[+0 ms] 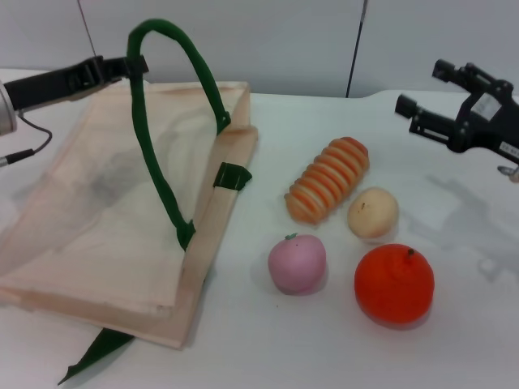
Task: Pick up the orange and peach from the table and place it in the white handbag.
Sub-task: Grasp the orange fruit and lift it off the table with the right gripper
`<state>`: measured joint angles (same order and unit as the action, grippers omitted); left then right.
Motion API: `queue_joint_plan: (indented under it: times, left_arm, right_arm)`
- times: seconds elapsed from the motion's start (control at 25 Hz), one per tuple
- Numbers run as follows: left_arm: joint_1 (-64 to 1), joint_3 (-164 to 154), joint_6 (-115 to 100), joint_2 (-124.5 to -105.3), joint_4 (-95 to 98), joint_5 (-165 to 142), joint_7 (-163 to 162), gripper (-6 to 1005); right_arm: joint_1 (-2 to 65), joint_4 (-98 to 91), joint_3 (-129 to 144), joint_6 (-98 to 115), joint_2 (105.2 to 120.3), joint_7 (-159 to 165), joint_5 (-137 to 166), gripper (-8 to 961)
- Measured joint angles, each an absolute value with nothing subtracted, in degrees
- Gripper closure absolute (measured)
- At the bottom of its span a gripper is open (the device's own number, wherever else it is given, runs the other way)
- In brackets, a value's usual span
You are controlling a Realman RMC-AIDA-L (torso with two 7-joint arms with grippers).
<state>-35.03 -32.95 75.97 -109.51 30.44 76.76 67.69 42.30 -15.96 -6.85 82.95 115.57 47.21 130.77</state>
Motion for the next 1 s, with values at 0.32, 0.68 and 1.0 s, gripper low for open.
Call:
queue_joint_plan:
  times: [0.32, 0.68, 1.0]
  left_arm:
    - [-34.4, -27.3, 81.7, -109.05, 29.7, 79.3, 71.3, 876]
    - [-33.9, -23.7, 86.6, -108.91, 29.6, 80.8, 72.9, 876]
    - [-32.8, -23.2, 87.6, -108.89, 29.6, 83.1, 73.6, 876]
  right_arm:
    - [43.2, -20.1, -6.9, 88.5, 115.63, 50.5, 138.5, 151]
    - [44.7, -27.4, -6.8, 92.3, 115.74, 58.7, 150.2, 164]
    - [46.1, -30.7, -6.8, 95.9, 115.85, 64.3, 161.1, 175]
